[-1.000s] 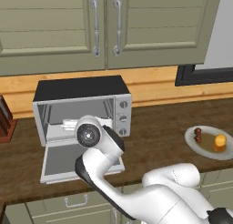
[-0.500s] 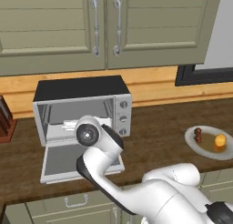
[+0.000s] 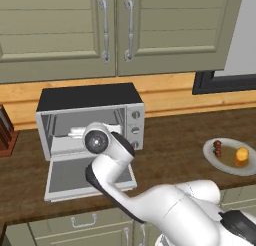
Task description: Pick up the kebab skewer and baguette bread, and place them inside the toaster oven. Close the toaster oven door and start by setting the timer.
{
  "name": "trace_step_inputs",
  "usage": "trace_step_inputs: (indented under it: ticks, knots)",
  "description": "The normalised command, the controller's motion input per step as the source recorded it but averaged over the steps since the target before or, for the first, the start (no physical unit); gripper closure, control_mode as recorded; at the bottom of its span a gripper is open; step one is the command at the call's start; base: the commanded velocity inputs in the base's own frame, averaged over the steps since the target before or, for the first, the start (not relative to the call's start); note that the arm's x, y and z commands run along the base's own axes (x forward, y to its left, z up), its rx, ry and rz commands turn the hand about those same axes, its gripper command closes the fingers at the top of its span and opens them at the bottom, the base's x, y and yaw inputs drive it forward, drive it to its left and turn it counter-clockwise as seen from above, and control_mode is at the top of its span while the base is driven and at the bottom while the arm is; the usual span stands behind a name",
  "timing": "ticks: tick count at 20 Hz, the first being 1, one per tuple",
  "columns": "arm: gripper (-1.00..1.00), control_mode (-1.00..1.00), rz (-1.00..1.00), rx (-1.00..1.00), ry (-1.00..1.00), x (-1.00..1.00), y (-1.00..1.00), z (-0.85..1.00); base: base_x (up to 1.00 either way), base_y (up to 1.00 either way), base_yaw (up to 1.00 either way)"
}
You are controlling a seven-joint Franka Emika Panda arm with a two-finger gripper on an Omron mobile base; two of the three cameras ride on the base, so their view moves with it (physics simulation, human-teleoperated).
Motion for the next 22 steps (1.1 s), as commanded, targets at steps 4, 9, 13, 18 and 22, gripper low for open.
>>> trace_step_inputs:
  ticks: [4,9,13,18,22]
  knots:
    - [-1.00,-1.00,0.00,0.00,0.00,0.19,-0.01,-0.25,0.00,0.00,0.00]
    - [-1.00,-1.00,0.00,0.00,0.00,0.04,-0.08,-0.30,0.00,0.00,0.00]
    - [-1.00,-1.00,0.00,0.00,0.00,0.34,0.03,-0.02,0.00,0.00,0.00]
    - [-1.00,-1.00,0.00,0.00,0.01,0.37,0.19,-0.04,0.00,0.00,0.00]
    - [-1.00,-1.00,0.00,0.00,0.05,0.18,0.21,-0.16,0.00,0.00,0.00]
